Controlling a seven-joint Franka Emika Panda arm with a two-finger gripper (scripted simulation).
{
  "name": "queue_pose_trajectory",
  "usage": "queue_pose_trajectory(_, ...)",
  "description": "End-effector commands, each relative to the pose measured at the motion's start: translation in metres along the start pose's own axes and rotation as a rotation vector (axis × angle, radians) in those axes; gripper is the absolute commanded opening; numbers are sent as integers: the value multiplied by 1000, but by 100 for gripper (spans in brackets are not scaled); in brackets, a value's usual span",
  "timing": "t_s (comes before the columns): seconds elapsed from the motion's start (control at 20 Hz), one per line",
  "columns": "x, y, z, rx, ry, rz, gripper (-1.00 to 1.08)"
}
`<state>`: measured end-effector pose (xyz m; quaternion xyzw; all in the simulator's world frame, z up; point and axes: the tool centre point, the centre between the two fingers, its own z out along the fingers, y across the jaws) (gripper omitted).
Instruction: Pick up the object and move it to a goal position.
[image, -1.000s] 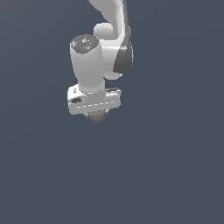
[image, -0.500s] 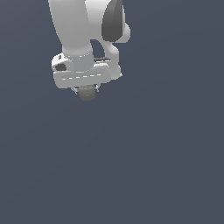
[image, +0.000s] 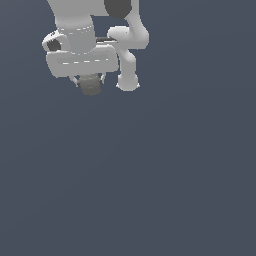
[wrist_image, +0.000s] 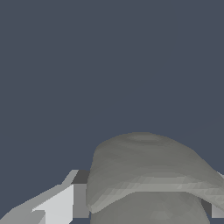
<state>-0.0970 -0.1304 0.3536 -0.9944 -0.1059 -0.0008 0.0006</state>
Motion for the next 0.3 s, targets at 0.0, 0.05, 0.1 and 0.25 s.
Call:
queue_pose_trajectory(0.0,-6,3,-9,0,-1,-1,-100)
queue_pose_trajectory(0.05,-8,3,-11,0,-1,-1,-100)
queue_pose_trajectory(0.1,-9,4,-13,0,-1,-1,-100)
queue_pose_trajectory(0.25,-10,5,-15,-1,-2,-1,-100)
